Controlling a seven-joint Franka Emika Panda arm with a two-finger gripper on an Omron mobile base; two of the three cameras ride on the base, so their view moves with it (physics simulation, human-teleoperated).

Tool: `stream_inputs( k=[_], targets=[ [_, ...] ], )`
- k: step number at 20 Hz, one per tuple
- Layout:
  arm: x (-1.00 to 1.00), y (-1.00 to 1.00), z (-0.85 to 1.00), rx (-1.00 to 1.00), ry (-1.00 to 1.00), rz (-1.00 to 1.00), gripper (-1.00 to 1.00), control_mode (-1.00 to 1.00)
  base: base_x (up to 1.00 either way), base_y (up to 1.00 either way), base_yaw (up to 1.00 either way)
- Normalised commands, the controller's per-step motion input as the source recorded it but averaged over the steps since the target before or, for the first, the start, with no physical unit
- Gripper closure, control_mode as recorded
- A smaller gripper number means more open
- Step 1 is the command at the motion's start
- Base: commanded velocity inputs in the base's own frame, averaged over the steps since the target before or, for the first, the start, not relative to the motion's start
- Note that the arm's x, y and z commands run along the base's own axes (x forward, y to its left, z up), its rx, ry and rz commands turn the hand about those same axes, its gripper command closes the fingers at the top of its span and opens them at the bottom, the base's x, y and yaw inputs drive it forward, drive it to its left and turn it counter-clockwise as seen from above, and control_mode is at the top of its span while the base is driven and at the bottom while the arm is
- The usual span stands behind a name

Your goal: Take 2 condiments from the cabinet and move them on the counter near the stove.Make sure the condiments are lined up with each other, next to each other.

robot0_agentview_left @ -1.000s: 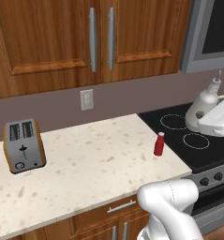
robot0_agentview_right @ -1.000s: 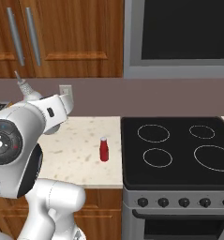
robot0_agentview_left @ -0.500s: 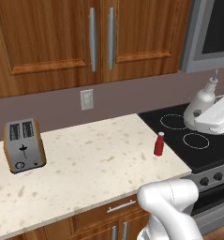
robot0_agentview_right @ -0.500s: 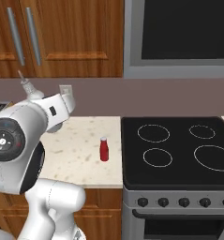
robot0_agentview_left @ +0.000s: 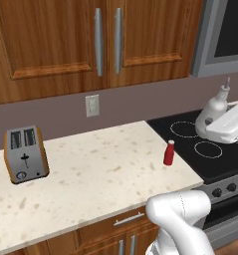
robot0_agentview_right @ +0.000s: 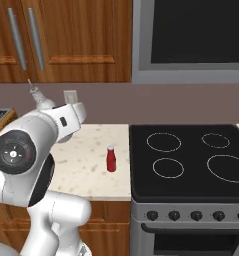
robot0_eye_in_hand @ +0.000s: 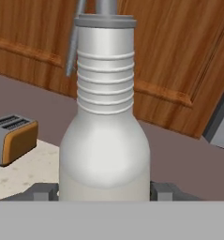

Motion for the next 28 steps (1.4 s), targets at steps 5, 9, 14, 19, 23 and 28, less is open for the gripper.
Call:
stream_inputs(
  k=[5,9,14,19,23,28],
  targets=[
    [0.21,-0.06,-0.09,0.0,0.03,0.0,1.0,-1.0,0.0,0.0,0.0],
    [0.38,-0.06,-0.04,0.0,0.15,-0.01,1.0,-1.0,0.0,0.0,0.0],
    [0.37,-0.12,-0.12,0.0,0.11,-0.04,1.0,-1.0,0.0,0.0,0.0],
    [0.26,-0.17,-0.26,0.0,0.07,-0.04,1.0,-1.0,0.0,0.0,0.0],
    [0.2,-0.16,-0.34,0.0,0.05,-0.04,1.0,-1.0,0.0,0.0,0.0],
    [0.11,-0.2,-0.31,0.0,0.08,-0.01,1.0,-1.0,0.0,0.0,0.0]
  ],
)
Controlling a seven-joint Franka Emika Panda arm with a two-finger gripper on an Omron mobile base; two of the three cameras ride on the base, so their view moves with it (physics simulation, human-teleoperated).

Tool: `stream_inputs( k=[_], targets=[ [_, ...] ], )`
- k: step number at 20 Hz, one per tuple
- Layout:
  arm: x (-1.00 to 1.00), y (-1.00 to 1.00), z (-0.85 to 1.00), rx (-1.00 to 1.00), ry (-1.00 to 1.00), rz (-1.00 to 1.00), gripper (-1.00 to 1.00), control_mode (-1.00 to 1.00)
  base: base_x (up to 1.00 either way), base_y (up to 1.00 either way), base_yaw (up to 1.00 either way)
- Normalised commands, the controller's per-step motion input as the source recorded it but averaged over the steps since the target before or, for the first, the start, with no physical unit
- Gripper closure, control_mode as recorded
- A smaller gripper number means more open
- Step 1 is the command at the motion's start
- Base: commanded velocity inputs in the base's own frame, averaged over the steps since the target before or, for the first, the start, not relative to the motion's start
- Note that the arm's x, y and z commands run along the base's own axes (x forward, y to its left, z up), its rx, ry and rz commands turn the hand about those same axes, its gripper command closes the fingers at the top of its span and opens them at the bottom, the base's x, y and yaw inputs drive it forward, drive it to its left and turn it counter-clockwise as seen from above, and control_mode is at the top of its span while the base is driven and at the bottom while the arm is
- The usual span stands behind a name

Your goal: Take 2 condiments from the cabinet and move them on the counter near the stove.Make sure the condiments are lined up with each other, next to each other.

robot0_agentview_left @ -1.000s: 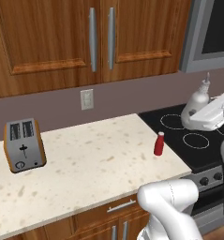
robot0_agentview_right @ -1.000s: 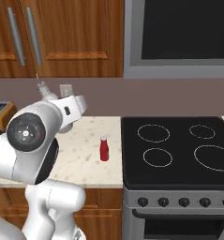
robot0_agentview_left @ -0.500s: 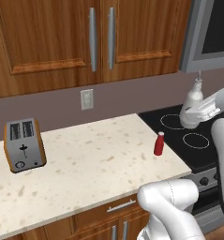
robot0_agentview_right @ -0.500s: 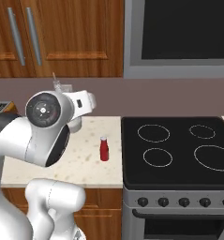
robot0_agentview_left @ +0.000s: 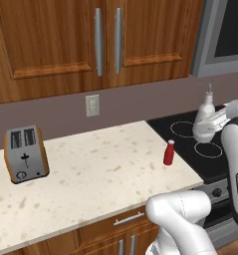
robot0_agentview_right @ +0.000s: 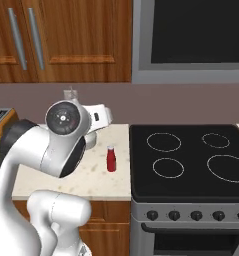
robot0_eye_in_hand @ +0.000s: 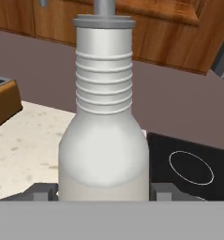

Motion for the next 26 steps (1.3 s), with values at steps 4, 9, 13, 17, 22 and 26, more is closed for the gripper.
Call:
stream_inputs(
  k=[4,9,13,17,22,26],
  targets=[
    [0.02,-0.22,-0.38,0.0,0.01,0.0,1.0,-1.0,0.0,0.0,0.0],
    [0.04,-0.18,-0.44,0.0,0.0,0.0,1.0,-1.0,0.0,0.0,0.0],
    [0.1,-0.13,-0.45,0.0,0.0,0.04,1.0,-1.0,0.0,0.0,0.0],
    [0.12,-0.13,-0.39,0.0,0.0,0.04,1.0,-1.0,0.0,0.0,0.0],
    [0.05,-0.24,-0.34,0.0,0.0,0.1,1.0,-1.0,0.0,0.0,0.0],
    [0.12,-0.2,-0.3,0.0,0.0,0.09,1.0,-1.0,0.0,0.0,0.0]
  ],
)
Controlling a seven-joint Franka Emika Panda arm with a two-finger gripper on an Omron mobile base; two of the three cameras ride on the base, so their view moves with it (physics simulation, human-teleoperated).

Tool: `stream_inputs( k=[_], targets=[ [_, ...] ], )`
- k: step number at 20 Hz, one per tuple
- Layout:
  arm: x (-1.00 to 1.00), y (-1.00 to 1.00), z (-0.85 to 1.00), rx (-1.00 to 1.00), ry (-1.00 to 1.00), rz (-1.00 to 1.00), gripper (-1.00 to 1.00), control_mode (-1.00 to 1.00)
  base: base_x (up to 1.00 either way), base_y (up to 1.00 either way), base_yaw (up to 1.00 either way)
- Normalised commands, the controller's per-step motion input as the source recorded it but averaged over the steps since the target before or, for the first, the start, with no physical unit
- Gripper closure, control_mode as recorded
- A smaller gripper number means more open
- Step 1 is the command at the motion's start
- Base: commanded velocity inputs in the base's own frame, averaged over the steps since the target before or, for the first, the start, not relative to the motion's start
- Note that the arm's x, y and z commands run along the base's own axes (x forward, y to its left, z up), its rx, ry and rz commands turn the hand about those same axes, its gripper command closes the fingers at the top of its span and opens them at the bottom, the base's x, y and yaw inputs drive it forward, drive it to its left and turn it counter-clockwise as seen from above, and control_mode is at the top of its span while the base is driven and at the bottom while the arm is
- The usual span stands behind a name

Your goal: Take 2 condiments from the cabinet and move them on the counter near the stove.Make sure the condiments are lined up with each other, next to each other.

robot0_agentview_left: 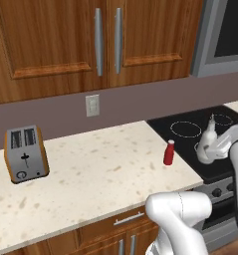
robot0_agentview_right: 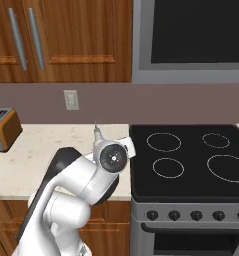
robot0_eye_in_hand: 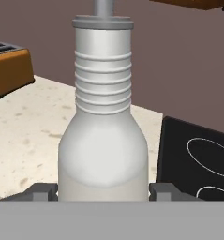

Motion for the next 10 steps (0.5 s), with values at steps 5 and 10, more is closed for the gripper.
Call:
stream_inputs(
  k=[5,10],
  targets=[
    [0.15,-0.02,-0.19,0.08,0.0,0.01,1.0,-1.0,0.0,0.0,0.0],
    [0.26,0.0,-0.17,0.1,0.0,0.0,1.0,-1.0,0.0,0.0,0.0]
  ],
)
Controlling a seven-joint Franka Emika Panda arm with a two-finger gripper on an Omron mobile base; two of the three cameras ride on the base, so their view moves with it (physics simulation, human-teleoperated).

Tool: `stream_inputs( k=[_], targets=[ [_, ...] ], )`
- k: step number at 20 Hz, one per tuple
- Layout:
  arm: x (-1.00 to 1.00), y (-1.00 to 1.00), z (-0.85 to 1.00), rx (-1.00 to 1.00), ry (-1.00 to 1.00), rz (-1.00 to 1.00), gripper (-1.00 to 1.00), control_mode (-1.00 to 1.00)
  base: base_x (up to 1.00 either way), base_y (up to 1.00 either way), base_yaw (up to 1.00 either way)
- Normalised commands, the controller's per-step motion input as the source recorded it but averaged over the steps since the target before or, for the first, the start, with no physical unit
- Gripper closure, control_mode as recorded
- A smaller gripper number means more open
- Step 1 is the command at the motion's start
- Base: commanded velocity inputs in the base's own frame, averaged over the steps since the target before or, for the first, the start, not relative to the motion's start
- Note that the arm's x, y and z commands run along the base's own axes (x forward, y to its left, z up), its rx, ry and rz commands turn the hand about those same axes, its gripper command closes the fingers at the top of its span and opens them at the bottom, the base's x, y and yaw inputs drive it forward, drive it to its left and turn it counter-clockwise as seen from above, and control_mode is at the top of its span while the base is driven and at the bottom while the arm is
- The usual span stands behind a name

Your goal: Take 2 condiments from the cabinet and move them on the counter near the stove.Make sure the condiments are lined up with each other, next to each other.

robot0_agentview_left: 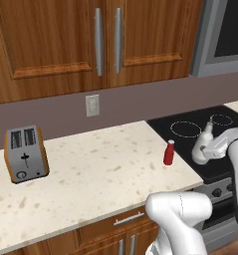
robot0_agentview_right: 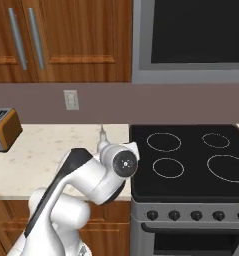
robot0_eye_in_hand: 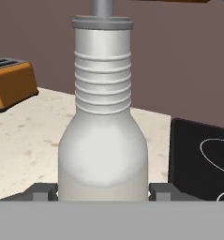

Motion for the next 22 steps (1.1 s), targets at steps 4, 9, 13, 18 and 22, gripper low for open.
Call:
stream_inputs(
  k=[4,9,13,18,22],
  targets=[
    [0.21,0.0,-0.19,0.08,0.0,0.0,1.0,-1.0,0.0,0.0,0.0],
    [0.1,0.0,-0.21,0.02,0.0,0.0,1.0,-1.0,0.0,0.0,0.0],
    [0.06,0.0,-0.19,0.0,0.0,0.0,1.0,-1.0,0.0,0.0,0.0],
    [0.03,-0.02,-0.15,0.0,0.0,0.0,1.0,-1.0,0.0,0.0,0.0],
    [0.0,-0.09,-0.08,0.0,0.02,0.0,1.0,-1.0,0.0,0.0,0.0]
  ],
)
